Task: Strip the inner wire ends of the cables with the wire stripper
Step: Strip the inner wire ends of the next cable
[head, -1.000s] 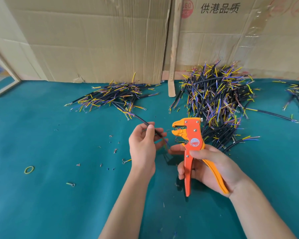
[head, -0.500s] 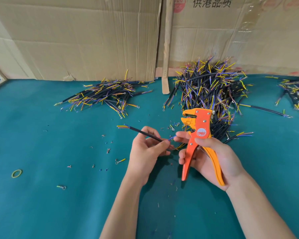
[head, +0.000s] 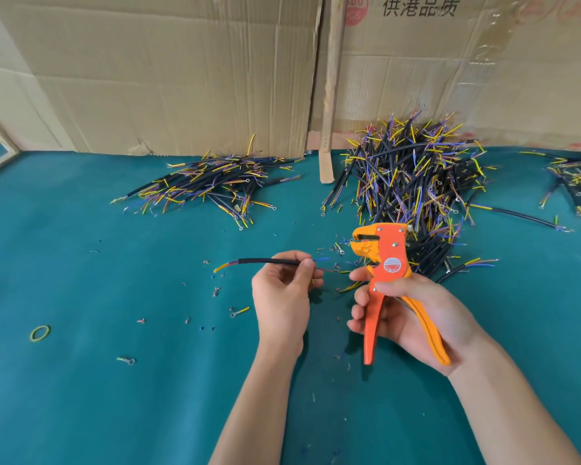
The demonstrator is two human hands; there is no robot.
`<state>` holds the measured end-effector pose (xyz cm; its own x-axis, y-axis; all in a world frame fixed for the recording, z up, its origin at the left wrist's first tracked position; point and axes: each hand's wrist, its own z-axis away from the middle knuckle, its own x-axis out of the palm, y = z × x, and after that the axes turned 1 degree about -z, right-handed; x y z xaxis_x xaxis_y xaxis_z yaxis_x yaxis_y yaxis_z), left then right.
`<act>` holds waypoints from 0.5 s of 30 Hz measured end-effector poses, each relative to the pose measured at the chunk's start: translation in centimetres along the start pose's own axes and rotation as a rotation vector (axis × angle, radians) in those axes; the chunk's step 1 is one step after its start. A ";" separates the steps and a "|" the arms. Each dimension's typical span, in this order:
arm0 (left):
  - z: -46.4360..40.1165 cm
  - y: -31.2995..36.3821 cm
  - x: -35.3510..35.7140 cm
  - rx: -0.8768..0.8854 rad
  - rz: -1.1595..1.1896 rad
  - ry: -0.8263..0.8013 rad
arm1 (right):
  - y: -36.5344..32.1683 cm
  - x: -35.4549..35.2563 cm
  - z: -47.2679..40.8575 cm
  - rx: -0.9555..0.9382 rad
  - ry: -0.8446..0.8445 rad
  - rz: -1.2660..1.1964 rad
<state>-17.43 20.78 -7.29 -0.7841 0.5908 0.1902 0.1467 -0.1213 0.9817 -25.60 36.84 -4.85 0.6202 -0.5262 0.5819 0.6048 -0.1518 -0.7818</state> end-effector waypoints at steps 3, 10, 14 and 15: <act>-0.1 -0.1 0.0 0.014 0.015 0.062 | 0.3 0.6 0.1 0.075 -0.032 0.052; 0.0 -0.5 0.2 0.105 -0.161 0.057 | 0.8 2.1 -0.1 0.117 0.006 0.077; 0.1 -0.5 0.3 0.150 -0.235 0.047 | 0.8 2.3 0.0 0.114 0.013 0.089; 0.1 -0.5 0.3 0.159 -0.245 0.044 | 0.8 2.3 0.0 0.113 0.010 0.092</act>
<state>-17.70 21.14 -7.75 -0.8329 0.5512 -0.0500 0.0393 0.1491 0.9880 -23.65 35.46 -4.15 0.6705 -0.5423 0.5063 0.5985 -0.0080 -0.8011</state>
